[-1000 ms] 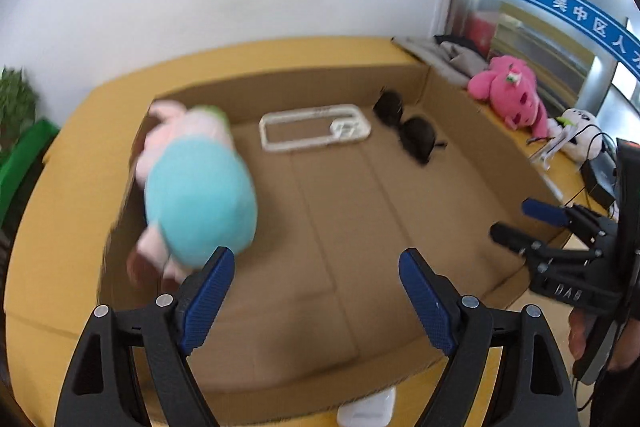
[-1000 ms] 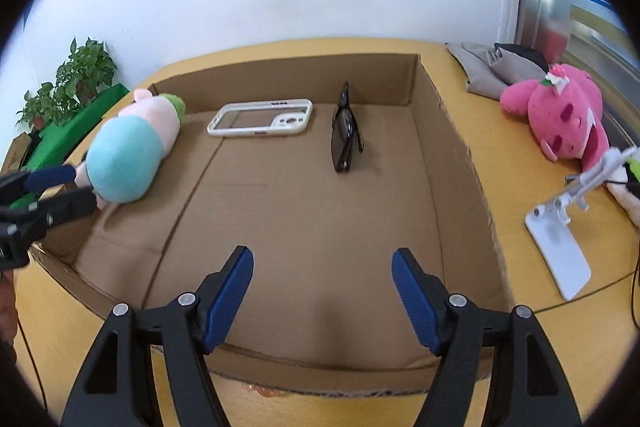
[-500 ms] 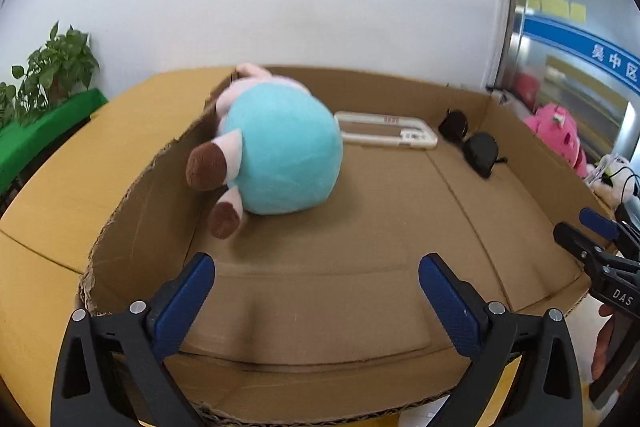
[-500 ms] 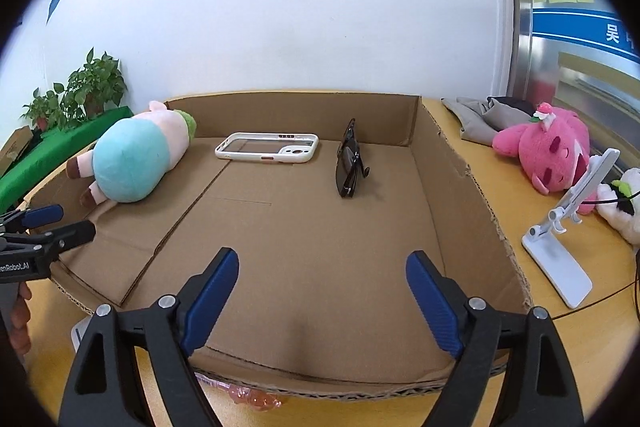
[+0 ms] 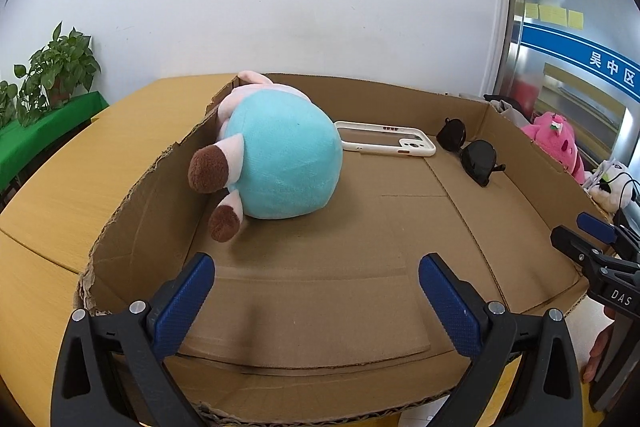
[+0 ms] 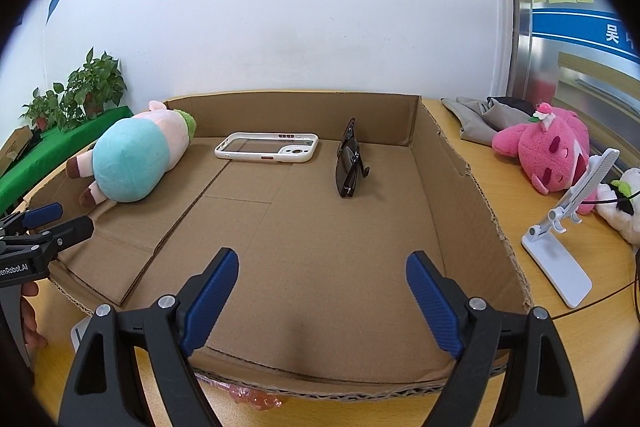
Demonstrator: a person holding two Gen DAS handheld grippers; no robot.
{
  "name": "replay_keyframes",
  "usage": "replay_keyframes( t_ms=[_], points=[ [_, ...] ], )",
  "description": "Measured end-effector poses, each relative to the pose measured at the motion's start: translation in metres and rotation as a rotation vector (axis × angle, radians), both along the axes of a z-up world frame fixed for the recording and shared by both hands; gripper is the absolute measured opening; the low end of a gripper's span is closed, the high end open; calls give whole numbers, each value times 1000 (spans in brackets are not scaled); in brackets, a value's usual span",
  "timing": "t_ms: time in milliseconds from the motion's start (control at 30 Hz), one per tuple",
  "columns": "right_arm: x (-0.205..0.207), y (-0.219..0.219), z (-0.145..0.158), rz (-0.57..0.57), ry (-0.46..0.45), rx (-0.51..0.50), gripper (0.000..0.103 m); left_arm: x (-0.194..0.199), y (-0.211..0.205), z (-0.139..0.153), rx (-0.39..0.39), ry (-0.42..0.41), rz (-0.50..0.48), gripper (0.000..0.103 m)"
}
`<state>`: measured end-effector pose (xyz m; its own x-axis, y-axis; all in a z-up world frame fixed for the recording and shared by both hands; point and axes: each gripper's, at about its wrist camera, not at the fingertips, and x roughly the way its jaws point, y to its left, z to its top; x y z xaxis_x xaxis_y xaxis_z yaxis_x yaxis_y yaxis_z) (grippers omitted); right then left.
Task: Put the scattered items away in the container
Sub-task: 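Open the right gripper to drop the sunglasses and withdraw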
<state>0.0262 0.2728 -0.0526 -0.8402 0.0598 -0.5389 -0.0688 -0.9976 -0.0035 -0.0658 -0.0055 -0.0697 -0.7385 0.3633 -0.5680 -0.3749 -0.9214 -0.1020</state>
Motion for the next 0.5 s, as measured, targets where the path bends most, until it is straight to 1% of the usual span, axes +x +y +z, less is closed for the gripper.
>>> replay_keyframes(
  t_ms=[500],
  points=[
    [1,-2,3,-1,2,0,86,0,1,1,6,-2,12,103]
  ],
)
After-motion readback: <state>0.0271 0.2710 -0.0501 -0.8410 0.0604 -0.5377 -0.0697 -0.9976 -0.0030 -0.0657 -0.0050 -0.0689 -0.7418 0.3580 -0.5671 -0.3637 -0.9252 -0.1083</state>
